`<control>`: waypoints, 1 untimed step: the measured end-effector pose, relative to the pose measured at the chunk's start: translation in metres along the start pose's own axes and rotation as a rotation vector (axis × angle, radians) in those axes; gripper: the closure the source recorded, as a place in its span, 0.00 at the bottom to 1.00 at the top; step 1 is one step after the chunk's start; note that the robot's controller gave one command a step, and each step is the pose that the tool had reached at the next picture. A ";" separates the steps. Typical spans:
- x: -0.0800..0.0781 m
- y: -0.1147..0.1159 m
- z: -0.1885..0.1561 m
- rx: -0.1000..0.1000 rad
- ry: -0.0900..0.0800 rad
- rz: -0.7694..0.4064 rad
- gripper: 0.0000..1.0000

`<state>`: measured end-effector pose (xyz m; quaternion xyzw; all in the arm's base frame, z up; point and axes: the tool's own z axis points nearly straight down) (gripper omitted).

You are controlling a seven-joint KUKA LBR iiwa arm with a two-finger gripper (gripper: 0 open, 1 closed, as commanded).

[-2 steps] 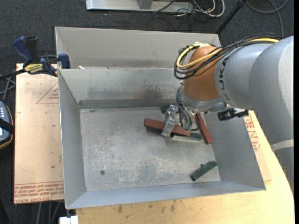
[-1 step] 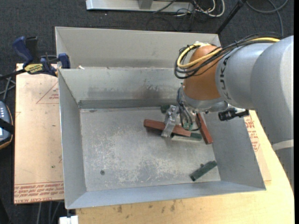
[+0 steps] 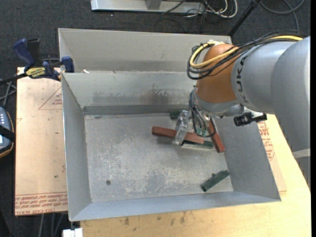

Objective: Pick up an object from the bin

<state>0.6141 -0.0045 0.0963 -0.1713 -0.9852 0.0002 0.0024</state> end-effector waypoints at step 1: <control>-0.002 0.001 -0.022 -0.002 -0.006 -0.001 1.00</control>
Offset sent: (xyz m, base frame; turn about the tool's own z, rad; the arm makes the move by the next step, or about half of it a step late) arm -0.0001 -0.0001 0.0389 0.0000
